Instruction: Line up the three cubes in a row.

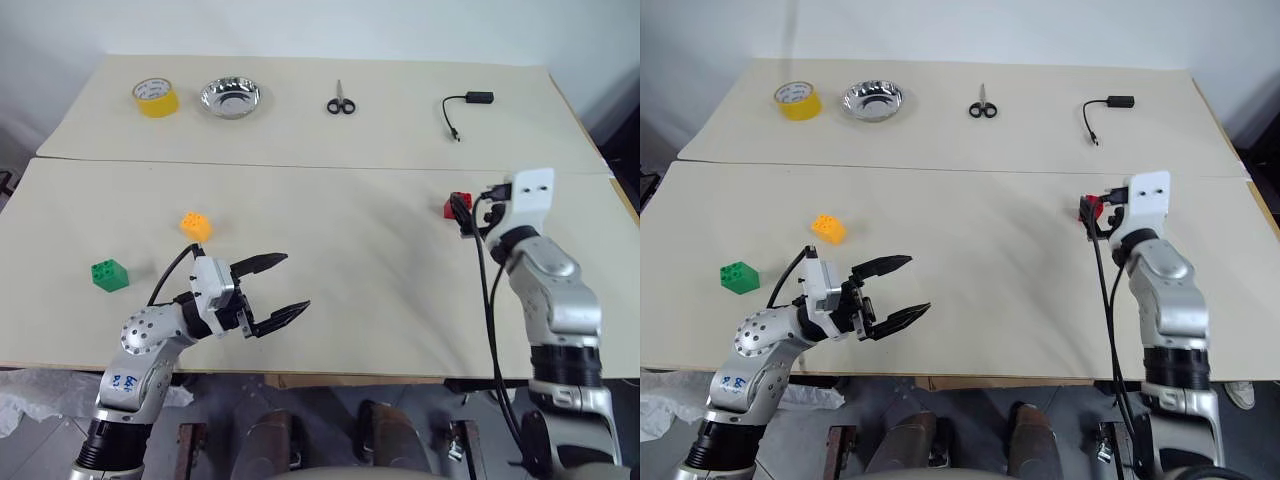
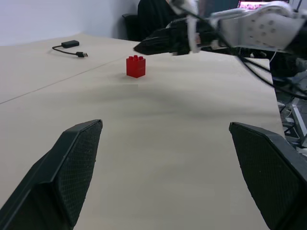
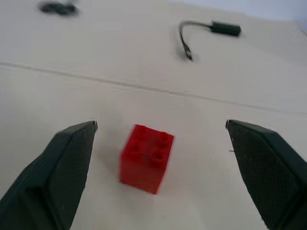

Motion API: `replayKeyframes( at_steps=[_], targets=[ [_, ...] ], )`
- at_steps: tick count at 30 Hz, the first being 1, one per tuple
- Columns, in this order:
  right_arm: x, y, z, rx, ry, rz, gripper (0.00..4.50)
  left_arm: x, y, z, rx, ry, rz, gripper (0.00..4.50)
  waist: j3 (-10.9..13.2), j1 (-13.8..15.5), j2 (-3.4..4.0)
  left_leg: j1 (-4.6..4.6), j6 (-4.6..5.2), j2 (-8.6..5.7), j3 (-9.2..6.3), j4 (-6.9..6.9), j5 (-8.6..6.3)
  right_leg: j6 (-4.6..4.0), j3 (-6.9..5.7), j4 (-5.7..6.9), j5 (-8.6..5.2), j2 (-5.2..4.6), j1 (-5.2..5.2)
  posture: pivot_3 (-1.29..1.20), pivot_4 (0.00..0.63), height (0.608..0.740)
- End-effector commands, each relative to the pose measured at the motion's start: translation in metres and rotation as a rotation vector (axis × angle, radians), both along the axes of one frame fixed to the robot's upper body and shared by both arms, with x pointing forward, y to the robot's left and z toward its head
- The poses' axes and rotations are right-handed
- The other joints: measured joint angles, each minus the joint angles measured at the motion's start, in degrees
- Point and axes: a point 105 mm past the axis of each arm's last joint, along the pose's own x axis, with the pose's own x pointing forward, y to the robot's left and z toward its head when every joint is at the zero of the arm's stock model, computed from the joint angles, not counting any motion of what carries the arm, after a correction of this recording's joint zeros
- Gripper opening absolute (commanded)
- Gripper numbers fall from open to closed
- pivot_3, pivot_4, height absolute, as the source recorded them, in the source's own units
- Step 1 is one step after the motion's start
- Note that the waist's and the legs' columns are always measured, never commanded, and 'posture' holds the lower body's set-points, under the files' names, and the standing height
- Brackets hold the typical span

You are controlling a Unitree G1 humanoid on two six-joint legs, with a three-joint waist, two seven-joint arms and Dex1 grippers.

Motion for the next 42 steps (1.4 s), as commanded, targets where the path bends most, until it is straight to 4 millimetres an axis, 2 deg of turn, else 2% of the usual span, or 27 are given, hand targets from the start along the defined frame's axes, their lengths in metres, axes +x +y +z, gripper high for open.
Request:
replayKeyframes(
  at_steps=[1,4,7,13,15,17,18,21,23,26,28,32,42],
  targets=[
    [0.01,0.005,-0.008,0.032,0.05,-0.044,4.5,-0.004,-0.002,0.008,-0.007,-0.035,-0.007,4.49,0.0,-0.1,0.01,0.0,-0.01,0.02,-0.02,-0.03,0.0,-0.01,-0.03,0.0,-0.01,0.02,-0.01,0.0,0.15,0.74],
    [0.017,0.006,-0.009,0.063,0.05,-0.065,4.5,-0.004,-0.002,0.008,-0.005,-0.036,-0.005,4.49,0.0,0.0,0.03,-0.04,-0.01,0.01,-0.04,-0.06,0.01,-0.03,-0.08,-0.01,-0.02,0.02,-0.02,0.0,0.15,0.74],
    [0.019,0.009,-0.011,0.071,0.056,-0.064,3.93,-0.005,-0.002,0.007,-0.001,-0.035,-0.008,4.5,0.0,0.1,0.03,-0.07,-0.01,-0.04,-0.04,-0.05,0.01,-0.02,-0.08,-0.02,-0.02,0.0,-0.02,0.0,0.15,0.74],
    [0.013,0.018,-0.005,0.074,0.045,-0.019,1.87,-0.005,0.0,0.006,0.0,-0.032,-0.004,4.5,0.0,-0.2,0.05,-0.06,-0.01,0.0,-0.04,-0.05,0.01,-0.02,-0.08,-0.02,-0.02,0.02,-0.02,0.0,0.15,0.74],
    [0.01,0.026,0.003,0.077,0.019,0.063,1.48,-0.006,0.002,0.004,0.001,-0.028,0.0,4.5,0.0,-0.3,0.05,-0.06,-0.01,0.0,-0.04,-0.06,0.01,-0.02,-0.08,-0.02,-0.02,0.02,-0.02,0.0,0.15,0.74],
    [0.006,0.035,0.01,0.081,-0.01,0.161,1.5,-0.006,0.004,0.003,0.003,-0.024,0.002,4.5,0.0,-0.5,0.06,-0.06,-0.01,0.01,-0.04,-0.07,0.01,-0.01,-0.08,-0.04,-0.03,0.03,-0.02,0.0,0.15,0.74],
    [0.002,0.046,0.014,0.064,-0.013,0.288,1.5,-0.007,0.006,0.001,0.004,-0.011,0.001,4.5,0.0,-0.5,0.06,-0.06,-0.01,0.01,-0.04,-0.07,0.01,-0.01,-0.08,-0.04,-0.03,0.03,-0.02,0.0,0.15,0.74],
    [-0.037,0.095,0.018,-0.131,0.015,0.907,1.5,-0.011,0.017,-0.009,0.021,0.034,-0.005,4.5,0.1,-0.5,0.16,-0.06,-0.01,-0.01,-0.04,-0.07,0.0,-0.01,-0.08,-0.08,-0.02,0.03,-0.01,0.0,0.15,0.74],
    [-0.056,0.103,0.007,-0.281,0.073,1.147,1.5,-0.012,0.023,-0.014,0.047,0.047,-0.002,4.5,0.1,-0.8,0.18,-0.03,0.0,0.0,-0.04,-0.12,0.0,0.01,-0.09,-0.18,-0.02,0.05,0.01,0.0,0.15,0.74],
    [-0.066,0.1,-0.014,-0.454,0.212,1.352,1.5,-0.012,0.028,-0.019,0.072,0.053,0.008,4.5,0.1,-1.1,0.15,0.02,0.0,0.02,-0.04,-0.09,0.0,0.01,-0.13,-0.18,-0.02,0.06,0.09,0.0,0.15,0.74],
    [-0.066,0.101,-0.019,-0.476,0.253,1.412,1.5,-0.012,0.029,-0.019,0.075,0.05,0.013,4.5,0.1,-1.1,0.15,0.03,0.0,0.01,-0.02,-0.04,0.0,0.03,-0.11,-0.13,-0.01,0.02,0.09,0.0,0.15,0.74],
    [-0.072,0.115,-0.025,-0.446,0.227,1.535,1.5,-0.019,0.028,-0.017,0.059,0.049,0.032,4.5,0.1,-1.1,0.15,-0.01,0.0,0.02,-0.1,-0.04,0.0,0.02,-0.14,-0.14,-0.01,0.0,0.07,0.0,0.15,0.74],
    [-0.094,0.13,-0.046,-0.389,0.203,1.552,1.5,-0.029,0.037,-0.017,0.069,0.071,0.065,4.5,0.1,-0.7,0.15,-0.03,-0.01,0.01,-0.24,0.03,0.0,0.02,-0.2,-0.13,-0.01,-0.05,0.13,0.0,0.15,0.74]
  ],
)
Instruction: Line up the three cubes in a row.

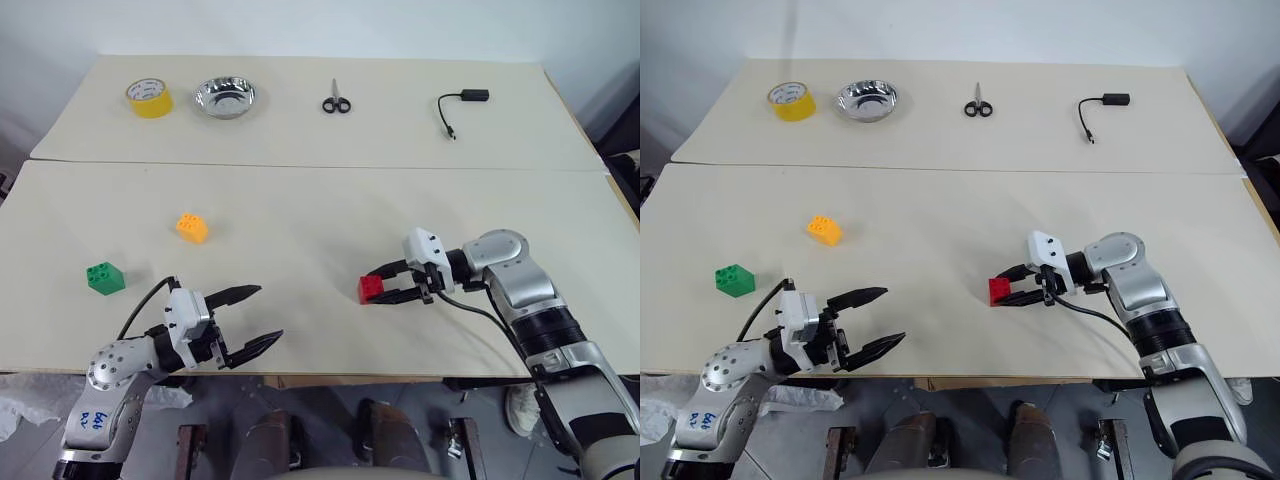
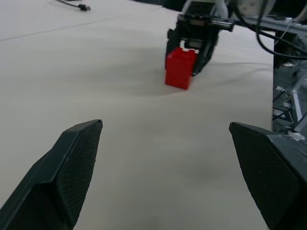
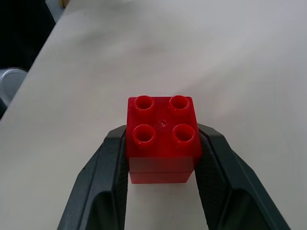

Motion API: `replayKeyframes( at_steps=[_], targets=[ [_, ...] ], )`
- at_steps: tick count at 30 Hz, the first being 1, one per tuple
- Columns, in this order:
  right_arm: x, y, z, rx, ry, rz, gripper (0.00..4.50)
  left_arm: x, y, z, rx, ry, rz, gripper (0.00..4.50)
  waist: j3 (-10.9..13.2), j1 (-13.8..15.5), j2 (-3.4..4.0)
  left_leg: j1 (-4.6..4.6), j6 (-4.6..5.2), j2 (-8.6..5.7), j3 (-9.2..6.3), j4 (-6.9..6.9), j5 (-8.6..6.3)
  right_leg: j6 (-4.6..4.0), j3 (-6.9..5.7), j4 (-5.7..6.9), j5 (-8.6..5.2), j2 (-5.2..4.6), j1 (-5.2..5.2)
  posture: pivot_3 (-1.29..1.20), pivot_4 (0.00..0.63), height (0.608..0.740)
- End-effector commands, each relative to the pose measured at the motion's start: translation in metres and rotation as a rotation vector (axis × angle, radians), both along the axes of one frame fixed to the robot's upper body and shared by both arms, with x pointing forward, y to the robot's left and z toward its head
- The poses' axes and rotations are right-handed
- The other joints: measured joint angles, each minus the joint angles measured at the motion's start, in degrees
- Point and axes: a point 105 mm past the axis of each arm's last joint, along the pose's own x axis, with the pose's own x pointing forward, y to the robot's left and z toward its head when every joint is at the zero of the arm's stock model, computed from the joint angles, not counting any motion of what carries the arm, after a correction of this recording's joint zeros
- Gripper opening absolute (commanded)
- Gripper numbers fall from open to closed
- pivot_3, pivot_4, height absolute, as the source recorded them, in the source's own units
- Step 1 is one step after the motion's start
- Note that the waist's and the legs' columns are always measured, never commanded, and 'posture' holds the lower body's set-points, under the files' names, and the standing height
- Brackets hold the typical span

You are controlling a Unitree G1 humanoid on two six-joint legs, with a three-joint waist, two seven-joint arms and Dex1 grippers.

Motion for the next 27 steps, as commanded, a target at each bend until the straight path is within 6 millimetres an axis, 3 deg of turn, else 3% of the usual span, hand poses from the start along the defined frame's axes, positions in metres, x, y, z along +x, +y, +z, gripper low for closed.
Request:
replayKeyframes(
  at_steps=[1,7,10,16,20,27],
  targets=[
    [-0.005,0.006,0.004,0.029,-0.034,0.009,1.5,-0.002,0.001,0.01,-0.009,-0.035,-0.009,4.5,0.0,-0.2,0.0,0.0,0.0,0.0,0.01,0.0,0.0,0.0,0.01,0.0,0.0,0.0,0.0,0.0,0.15,0.74],
    [0.001,0.003,0.004,0.048,-0.055,-0.043,1.5,0.001,-0.001,0.012,-0.008,-0.036,-0.022,4.5,0.0,-0.3,0.0,0.02,-0.01,0.0,0.02,-0.01,0.0,0.0,0.0,0.01,0.0,0.01,-0.01,0.0,0.15,0.74],
    [0.0,-0.003,0.003,0.045,-0.081,-0.043,2.45,0.003,0.001,0.013,-0.006,-0.038,-0.021,4.5,0.0,-0.2,0.0,0.01,-0.01,-0.02,0.01,-0.01,0.0,0.0,0.0,0.0,0.0,0.0,-0.01,0.0,0.15,0.74],
    [-0.003,-0.009,0.02,0.125,-0.159,-0.023,4.44,0.004,0.018,0.013,-0.01,-0.049,0.071,4.5,0.0,-0.3,0.0,0.01,0.0,-0.01,0.02,-0.02,0.0,0.0,0.0,0.0,0.0,0.01,-0.01,0.0,0.15,0.74],
    [-0.015,-0.014,0.04,0.288,-0.183,-0.004,4.48,0.003,0.05,0.01,-0.055,-0.092,0.323,4.5,0.0,-0.3,0.0,0.01,0.0,0.0,0.0,-0.05,0.0,0.0,-0.01,-0.03,0.0,0.01,-0.01,0.0,0.15,0.74],
    [-0.037,-0.02,0.05,0.494,-0.1,-0.073,4.48,-0.031,0.099,-0.005,-0.124,-0.099,0.761,4.5,0.0,-0.1,-0.08,0.02,0.03,0.01,-0.01,-0.05,-0.03,-0.01,0.01,-0.08,0.0,-0.06,0.04,0.0,0.15,0.74]
  ],
)
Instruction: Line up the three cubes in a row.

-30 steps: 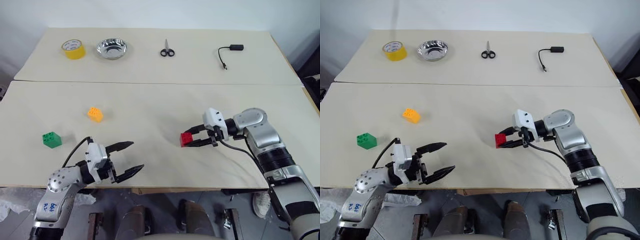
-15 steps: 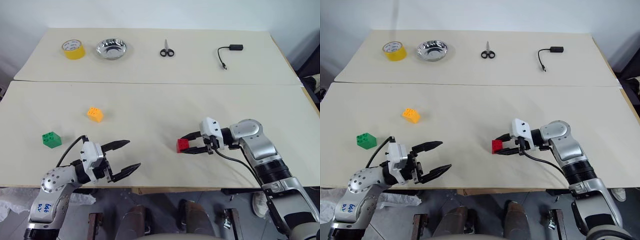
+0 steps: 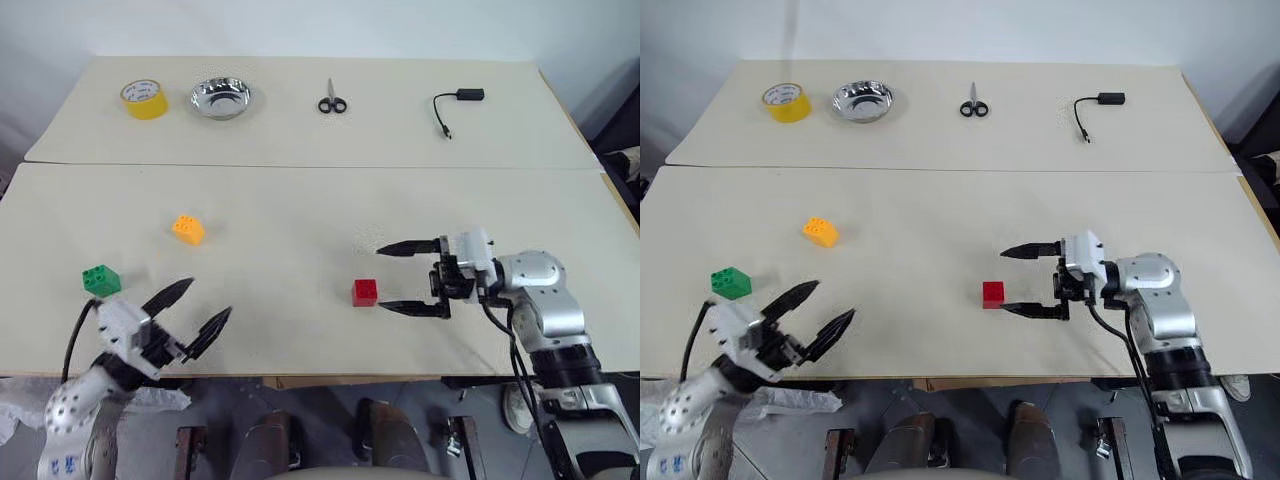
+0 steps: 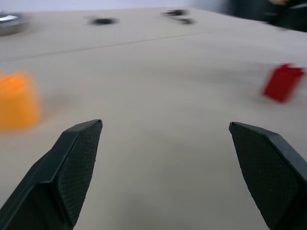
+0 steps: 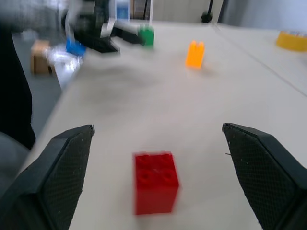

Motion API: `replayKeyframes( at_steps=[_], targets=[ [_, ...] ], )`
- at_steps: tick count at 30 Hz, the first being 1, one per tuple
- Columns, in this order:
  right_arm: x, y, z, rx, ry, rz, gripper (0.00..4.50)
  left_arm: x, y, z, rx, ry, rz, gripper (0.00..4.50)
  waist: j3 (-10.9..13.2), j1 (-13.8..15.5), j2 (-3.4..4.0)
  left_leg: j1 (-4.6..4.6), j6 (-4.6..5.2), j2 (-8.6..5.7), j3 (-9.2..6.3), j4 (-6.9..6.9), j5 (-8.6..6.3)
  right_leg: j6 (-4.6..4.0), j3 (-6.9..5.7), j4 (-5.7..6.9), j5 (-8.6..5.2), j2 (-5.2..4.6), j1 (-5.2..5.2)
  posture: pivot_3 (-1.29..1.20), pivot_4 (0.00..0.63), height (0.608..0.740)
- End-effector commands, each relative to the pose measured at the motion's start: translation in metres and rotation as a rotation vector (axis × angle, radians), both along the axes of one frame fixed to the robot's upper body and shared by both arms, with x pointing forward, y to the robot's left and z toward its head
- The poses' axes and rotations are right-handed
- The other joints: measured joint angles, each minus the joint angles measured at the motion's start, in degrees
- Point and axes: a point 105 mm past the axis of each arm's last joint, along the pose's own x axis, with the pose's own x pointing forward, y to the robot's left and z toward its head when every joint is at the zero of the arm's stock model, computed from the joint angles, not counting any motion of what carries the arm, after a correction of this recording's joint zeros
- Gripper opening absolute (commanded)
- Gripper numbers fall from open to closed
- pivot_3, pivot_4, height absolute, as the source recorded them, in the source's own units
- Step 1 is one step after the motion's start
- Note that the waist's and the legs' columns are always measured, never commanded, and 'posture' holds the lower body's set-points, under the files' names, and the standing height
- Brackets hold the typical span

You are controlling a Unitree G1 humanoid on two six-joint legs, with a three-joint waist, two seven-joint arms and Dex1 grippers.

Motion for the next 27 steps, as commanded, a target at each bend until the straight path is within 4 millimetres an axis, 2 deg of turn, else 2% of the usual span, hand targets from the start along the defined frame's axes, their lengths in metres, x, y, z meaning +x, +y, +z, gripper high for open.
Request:
replayKeyframes(
  at_steps=[1,4,6,8,11,15,19,22,24,27],
  targets=[
    [-0.007,0.002,0.015,0.094,-0.03,-0.022,4.48,-0.017,0.026,0.01,0.002,-0.057,0.213,4.5,0.0,0.1,-0.03,0.01,0.0,0.0,0.01,0.02,0.0,0.0,0.01,0.01,0.0,-0.02,0.0,0.0,0.15,0.74],
    [-0.012,0.009,0.01,0.141,-0.058,-0.055,4.48,-0.05,0.066,-0.001,-0.084,-0.044,0.528,4.5,0.0,0.2,-0.12,0.05,0.0,0.01,-0.02,0.03,-0.04,-0.02,0.09,0.01,0.01,-0.08,0.03,0.0,0.15,0.74],
    [-0.013,0.012,0.007,0.157,-0.058,-0.069,4.48,-0.068,0.084,-0.012,-0.111,-0.014,0.651,4.5,0.0,0.2,-0.16,0.04,-0.03,0.05,-0.02,0.02,-0.12,-0.02,0.2,-0.03,0.01,-0.07,0.01,0.0,0.15,0.74],
    [-0.016,0.016,0.005,0.158,-0.084,-0.063,4.48,-0.078,0.097,-0.021,-0.14,-0.001,0.727,4.5,0.0,0.5,-0.17,0.01,-0.03,0.05,-0.01,0.02,-0.14,-0.02,0.18,-0.06,0.01,-0.07,-0.03,0.0,0.15,0.74],
    [-0.016,0.02,0.003,0.128,-0.172,-0.048,4.48,-0.083,0.104,-0.027,-0.159,0.004,0.763,4.5,-0.1,1.1,-0.26,0.05,0.02,0.03,0.06,0.05,-0.17,-0.03,0.1,-0.03,0.01,-0.08,-0.04,0.0,0.15,0.74],
    [-0.012,0.02,0.006,0.122,-0.257,-0.059,4.48,-0.073,0.099,-0.02,-0.178,-0.032,0.739,4.5,-0.1,1.3,-0.35,0.04,0.03,0.02,0.05,0.06,-0.18,-0.03,0.1,-0.04,0.01,-0.12,-0.04,0.0,0.15,0.74],
    [-0.016,0.017,0.003,0.088,-0.238,-0.01,4.48,-0.042,0.092,-0.002,-0.212,-0.052,0.706,4.5,-0.1,1.3,-0.36,0.03,0.03,0.03,0.01,0.05,-0.18,-0.05,0.16,-0.05,0.02,-0.14,-0.02,0.0,0.15,0.74],
    [-0.017,0.016,0.003,0.077,-0.226,0.01,4.48,-0.027,0.092,0.006,-0.234,-0.047,0.723,4.5,-0.1,1.2,-0.37,0.04,0.03,0.04,-0.01,0.05,-0.18,-0.06,0.17,-0.03,0.02,-0.11,0.0,0.0,0.15,0.74],
    [-0.017,0.015,0.003,0.064,-0.206,0.025,4.48,-0.008,0.095,0.013,-0.215,-0.03,0.742,4.5,-0.1,1.1,-0.36,0.05,0.03,0.04,0.01,0.04,-0.17,-0.06,0.14,-0.02,0.03,-0.07,-0.01,0.0,0.15,0.74],
    [-0.017,0.012,0.002,0.052,-0.194,0.029,4.48,0.01,0.097,0.022,-0.201,-0.024,0.757,4.5,-0.1,1.1,-0.38,0.05,0.04,0.05,0.04,0.05,-0.17,-0.06,0.02,0.02,0.02,0.0,-0.01,0.0,0.15,0.74]
  ],
)
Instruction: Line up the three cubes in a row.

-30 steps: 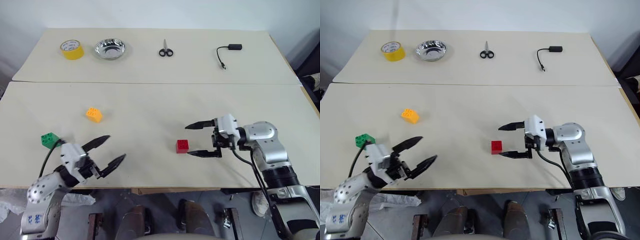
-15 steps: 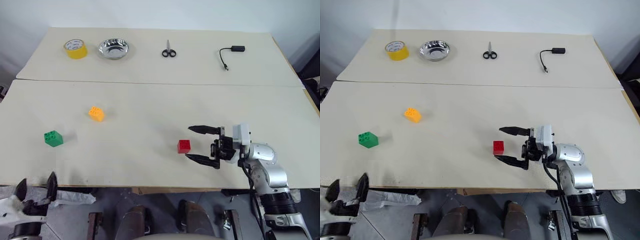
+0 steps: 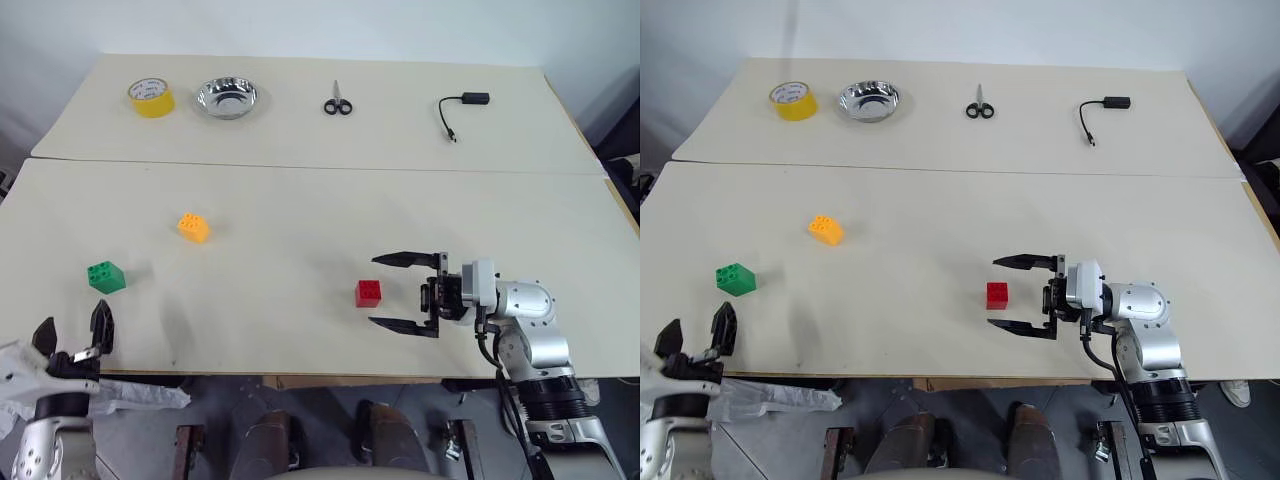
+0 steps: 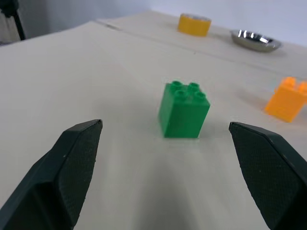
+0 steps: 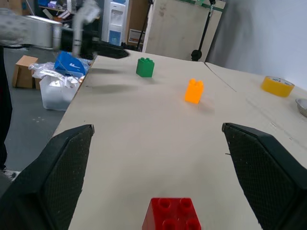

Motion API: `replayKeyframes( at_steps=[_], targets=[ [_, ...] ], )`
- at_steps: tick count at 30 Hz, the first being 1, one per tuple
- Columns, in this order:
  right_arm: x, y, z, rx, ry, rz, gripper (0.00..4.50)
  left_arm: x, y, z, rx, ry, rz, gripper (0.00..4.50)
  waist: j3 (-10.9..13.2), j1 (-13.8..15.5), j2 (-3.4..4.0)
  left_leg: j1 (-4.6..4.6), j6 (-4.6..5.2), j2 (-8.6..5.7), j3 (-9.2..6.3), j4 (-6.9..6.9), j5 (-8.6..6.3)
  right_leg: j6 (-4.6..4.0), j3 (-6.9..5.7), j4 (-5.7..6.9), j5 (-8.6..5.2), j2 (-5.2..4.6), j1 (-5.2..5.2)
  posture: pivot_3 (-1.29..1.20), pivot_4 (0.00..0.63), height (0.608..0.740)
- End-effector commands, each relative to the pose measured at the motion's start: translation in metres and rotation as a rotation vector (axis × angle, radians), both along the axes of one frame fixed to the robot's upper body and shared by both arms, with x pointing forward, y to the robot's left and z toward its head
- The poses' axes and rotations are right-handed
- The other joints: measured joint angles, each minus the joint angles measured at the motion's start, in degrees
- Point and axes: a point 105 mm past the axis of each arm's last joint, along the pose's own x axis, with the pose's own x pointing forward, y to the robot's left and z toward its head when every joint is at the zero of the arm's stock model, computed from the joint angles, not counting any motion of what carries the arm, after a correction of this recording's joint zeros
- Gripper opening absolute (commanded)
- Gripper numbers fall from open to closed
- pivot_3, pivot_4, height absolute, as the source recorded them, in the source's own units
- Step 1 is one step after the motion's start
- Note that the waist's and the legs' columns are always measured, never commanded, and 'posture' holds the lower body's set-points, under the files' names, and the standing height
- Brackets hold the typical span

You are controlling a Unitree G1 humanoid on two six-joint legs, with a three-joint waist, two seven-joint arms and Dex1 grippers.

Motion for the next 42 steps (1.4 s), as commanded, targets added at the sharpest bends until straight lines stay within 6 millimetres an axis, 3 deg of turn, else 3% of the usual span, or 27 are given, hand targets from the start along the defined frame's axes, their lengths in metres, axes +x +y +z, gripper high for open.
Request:
replayKeyframes(
  at_steps=[1,9,13,18,21,24,26,30,33,37,42],
  targets=[
    [-0.001,-0.002,0.005,0.0,-0.01,0.019,4.48,0.012,0.004,0.012,0.03,0.019,0.033,4.5,0.0,0.0,-0.01,0.01,0.0,-0.02,0.01,0.01,0.0,0.0,0.01,0.01,0.0,0.0,0.0,0.0,0.15,0.74],
    [0.0,-0.001,0.004,0.003,0.008,0.006,4.48,0.044,-0.004,0.004,0.012,0.064,-0.008,4.5,0.0,0.1,-0.02,0.0,0.0,-0.03,0.04,0.03,0.01,0.01,0.0,0.02,0.0,0.04,0.0,0.0,0.15,0.74],
    [-0.001,-0.001,0.004,0.007,0.014,-0.005,4.5,0.048,-0.01,0.003,0.001,0.065,-0.026,3.65,0.0,0.1,-0.02,0.0,0.0,-0.04,0.05,0.03,0.01,0.01,0.01,0.02,0.0,0.04,0.0,0.0,0.15,0.74],
    [-0.003,-0.004,0.001,0.004,0.023,-0.024,4.5,0.048,-0.015,0.003,0.032,0.059,-0.079,2.16,0.0,0.2,-0.03,0.0,0.0,-0.05,0.04,0.03,0.01,0.01,0.01,0.02,0.0,0.04,0.01,0.0,0.15,0.74],
    [-0.004,-0.01,0.0,-0.004,0.025,-0.05,4.5,0.044,-0.028,0.019,0.092,-0.024,-0.263,1.48,0.0,0.1,-0.03,0.0,0.0,-0.04,0.07,0.03,0.01,0.01,0.01,0.02,0.0,0.04,0.0,0.0,0.15,0.74],
    [-0.005,-0.022,0.003,-0.018,0.024,-0.098,4.5,0.034,-0.063,0.056,0.218,-0.14,-0.631,1.48,0.0,0.2,-0.04,-0.01,-0.01,-0.03,0.1,0.03,0.01,0.01,0.01,0.02,0.0,0.05,-0.04,0.0,0.15,0.74],
    [-0.006,-0.034,0.004,-0.037,0.026,-0.142,4.5,0.027,-0.088,0.068,0.277,-0.134,-0.883,1.48,0.0,0.3,-0.04,-0.04,-0.01,-0.01,0.08,0.06,0.01,0.0,0.0,0.02,-0.01,0.04,-0.04,0.0,0.15,0.74],
    [-0.011,-0.061,-0.001,-0.097,0.069,-0.227,4.5,0.023,-0.131,0.051,0.436,0.06,-1.361,1.48,0.0,0.4,0.19,0.03,-0.02,-0.12,0.07,0.07,0.0,0.0,0.04,0.02,-0.01,0.0,0.03,0.0,0.15,0.74],
    [-0.008,-0.073,-0.002,-0.095,0.072,-0.31,4.5,0.042,-0.162,0.041,0.531,0.072,-1.594,1.48,0.0,0.6,0.3,0.03,-0.01,-0.15,0.14,0.04,0.01,0.01,0.06,0.06,0.0,0.03,0.01,0.0,0.15,0.74],
    [-0.01,-0.077,-0.005,-0.092,0.076,-0.344,4.5,0.066,-0.19,0.036,0.59,0.05,-1.75,1.48,0.0,0.1,0.29,-0.01,-0.07,-0.28,0.21,0.02,0.1,0.01,0.04,0.08,0.0,0.19,-0.05,0.0,0.15,0.74],
    [-0.017,-0.077,-0.008,-0.084,0.074,-0.376,4.5,0.086,-0.221,0.015,0.608,0.108,-1.89,1.48,0.0,0.2,0.29,0.0,-0.08,-0.27,0.33,-0.07,0.09,0.04,-0.02,0.02,-0.02,0.3,-0.12,0.0,0.15,0.74]
  ],
)
